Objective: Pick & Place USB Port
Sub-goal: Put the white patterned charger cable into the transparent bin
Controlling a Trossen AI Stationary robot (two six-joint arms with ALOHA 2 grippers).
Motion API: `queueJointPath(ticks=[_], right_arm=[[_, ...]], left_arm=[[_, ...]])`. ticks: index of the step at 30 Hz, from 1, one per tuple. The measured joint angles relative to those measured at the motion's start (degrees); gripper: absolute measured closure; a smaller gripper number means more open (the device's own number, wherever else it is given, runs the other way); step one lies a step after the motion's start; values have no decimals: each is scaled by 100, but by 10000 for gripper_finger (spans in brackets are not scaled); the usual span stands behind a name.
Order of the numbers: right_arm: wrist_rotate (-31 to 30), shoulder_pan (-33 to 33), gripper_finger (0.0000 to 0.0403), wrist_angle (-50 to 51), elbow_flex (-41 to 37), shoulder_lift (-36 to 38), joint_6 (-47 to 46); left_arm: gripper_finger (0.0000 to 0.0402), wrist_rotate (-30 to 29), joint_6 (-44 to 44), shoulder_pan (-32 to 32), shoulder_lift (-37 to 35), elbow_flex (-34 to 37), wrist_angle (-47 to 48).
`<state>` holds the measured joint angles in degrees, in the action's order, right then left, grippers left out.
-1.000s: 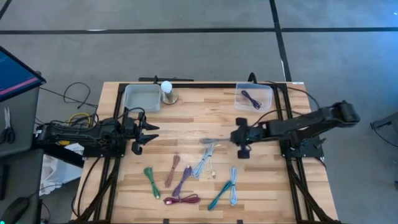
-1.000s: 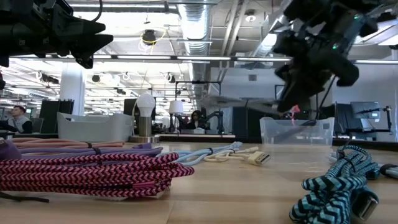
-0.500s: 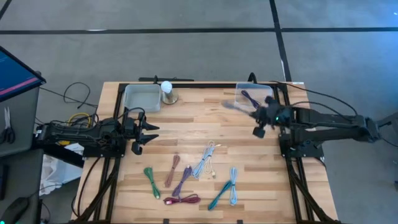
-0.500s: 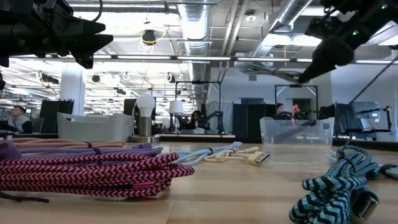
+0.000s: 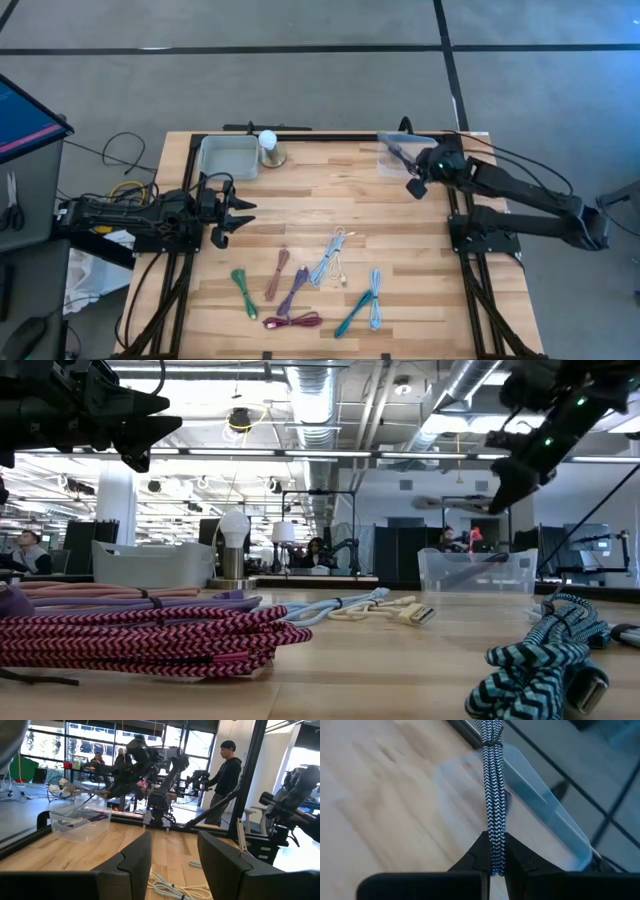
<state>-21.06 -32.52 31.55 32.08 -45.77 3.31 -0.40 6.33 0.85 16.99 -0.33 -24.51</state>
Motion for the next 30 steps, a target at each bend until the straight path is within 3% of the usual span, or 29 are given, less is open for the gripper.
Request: queueJointPath(ticks=[9,22,30], right_arm=[[4,-674,388,-2,0,-988,7],[-19,-854,384,-32,2,-1879,2],[-402,-853,270,-94,7,-1871,9]], left_arm=[[242,0,0,0,0,1,0],[242,0,0,2,0,-1,0],[242,0,0,0,0,1,0]])
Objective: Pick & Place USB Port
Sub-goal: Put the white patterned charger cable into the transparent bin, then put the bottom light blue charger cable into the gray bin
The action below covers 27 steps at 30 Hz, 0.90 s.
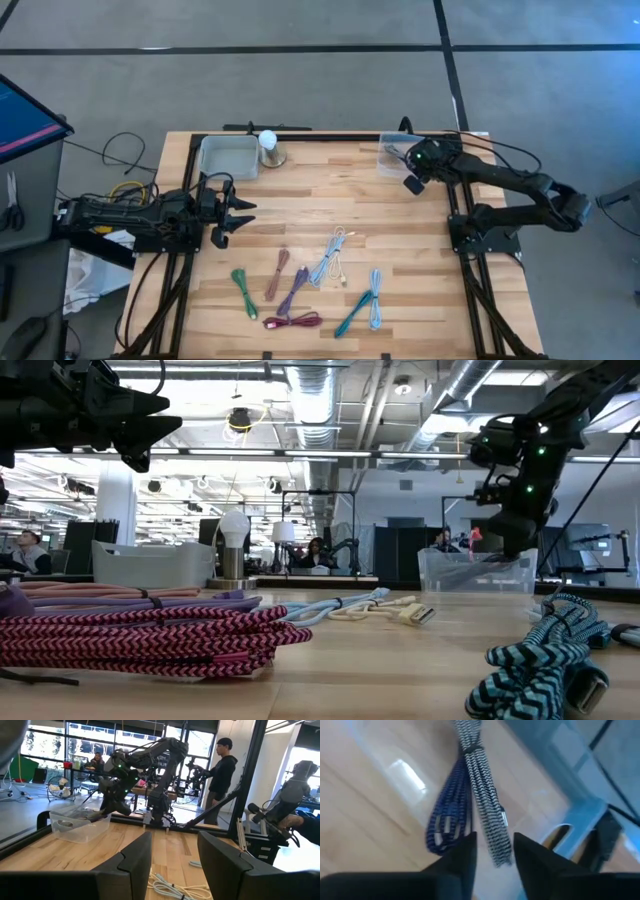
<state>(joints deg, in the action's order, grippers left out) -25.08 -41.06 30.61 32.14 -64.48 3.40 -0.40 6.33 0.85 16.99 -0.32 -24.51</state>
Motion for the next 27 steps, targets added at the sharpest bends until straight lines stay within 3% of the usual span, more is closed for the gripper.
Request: queueJointPath(ticks=[6,10,15,27], right_arm=[[-48,107,201,68,164,263,17],[-37,330,184,85,408,518,20],[260,763,190,65,748,818,13],[2220,2241,237,-225,968,919,-44]], left_arm=[[242,-1,0,0,0,-1,0],[242,0,0,-1,0,-1,0],[242,0,0,-1,0,-2,0],[242,0,-1,-1,-1,-1,0]])
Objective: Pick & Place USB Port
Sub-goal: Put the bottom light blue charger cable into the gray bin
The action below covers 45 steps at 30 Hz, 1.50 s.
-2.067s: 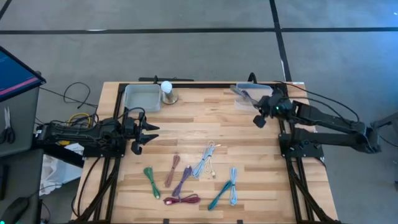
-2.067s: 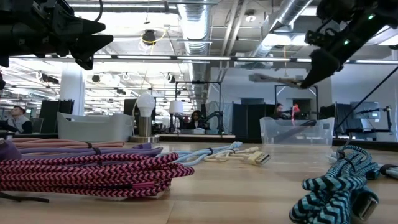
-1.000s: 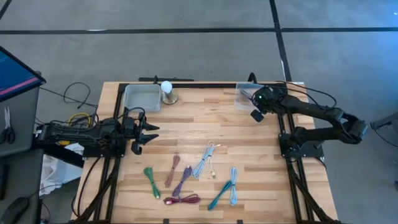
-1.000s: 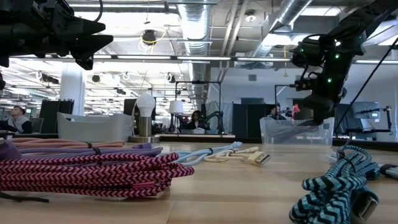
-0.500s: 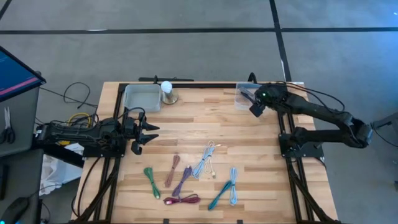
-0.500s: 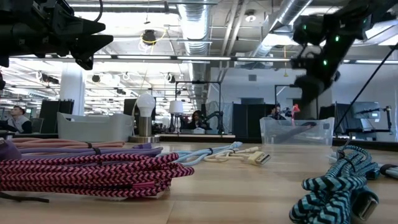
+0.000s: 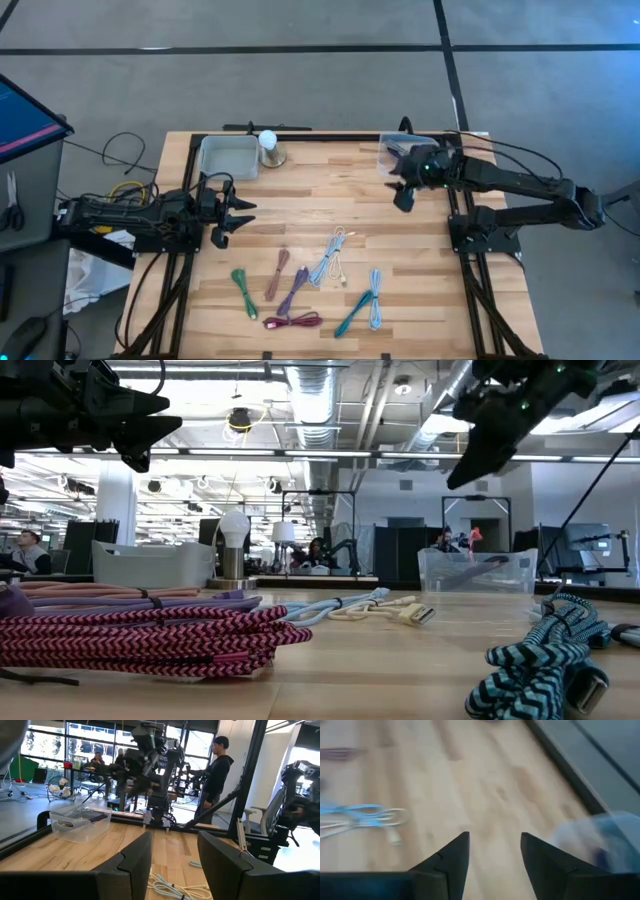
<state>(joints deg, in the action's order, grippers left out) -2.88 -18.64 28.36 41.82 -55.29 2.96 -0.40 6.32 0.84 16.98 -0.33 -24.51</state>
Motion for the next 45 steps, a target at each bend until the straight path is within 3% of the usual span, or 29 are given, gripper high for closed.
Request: queueJointPath(ticks=[9,14,25,45], right_arm=[[47,1155,257,-834,3,-263,-153],[70,1669,261,-758,0,-620,-179],[798,2656,260,-727,-4,-1772,-1133],[1798,3449,268,-822,-2,-3607,-2148]], left_arm=[[242,0,0,0,-1,-1,0],[242,-2,1,1,1,0,1],[242,0,0,2,1,-1,0],[242,0,1,2,1,-1,0]])
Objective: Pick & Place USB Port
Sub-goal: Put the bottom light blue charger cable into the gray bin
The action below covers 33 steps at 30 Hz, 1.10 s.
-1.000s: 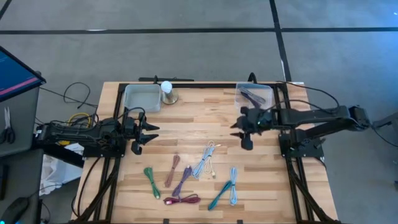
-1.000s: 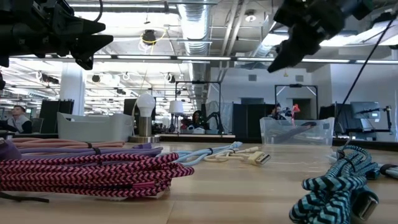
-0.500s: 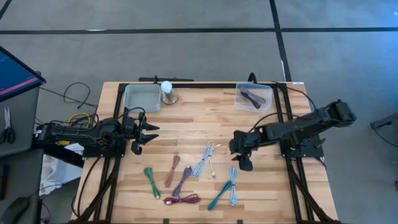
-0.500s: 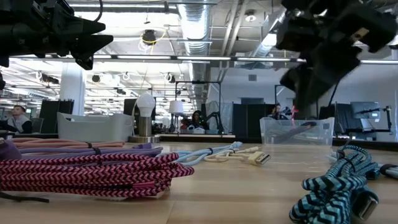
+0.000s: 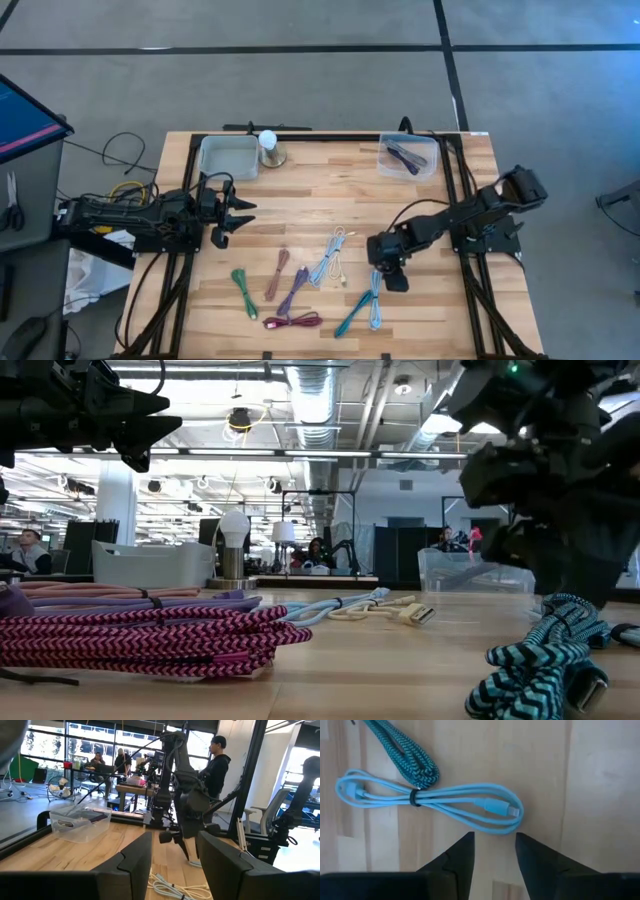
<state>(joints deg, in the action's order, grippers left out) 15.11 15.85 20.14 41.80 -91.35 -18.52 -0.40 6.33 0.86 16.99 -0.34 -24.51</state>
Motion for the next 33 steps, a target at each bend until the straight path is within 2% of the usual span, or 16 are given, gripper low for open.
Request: queueJointPath(ticks=[8,16,20,25,33], right_arm=[[44,-1,271,-452,4,-382,-83],[13,-1,276,-773,4,-437,-362],[1,-21,309,-774,4,-437,-396],[-54,-28,389,-762,4,-443,-302],[-355,-86,402,-773,6,-446,47]], left_arm=[[242,-1,-1,-1,-2,1,0],[242,0,0,-1,-2,0,0],[242,-2,0,0,-2,1,0],[242,0,0,-2,-2,0,0],[242,-2,0,0,-2,0,0]])
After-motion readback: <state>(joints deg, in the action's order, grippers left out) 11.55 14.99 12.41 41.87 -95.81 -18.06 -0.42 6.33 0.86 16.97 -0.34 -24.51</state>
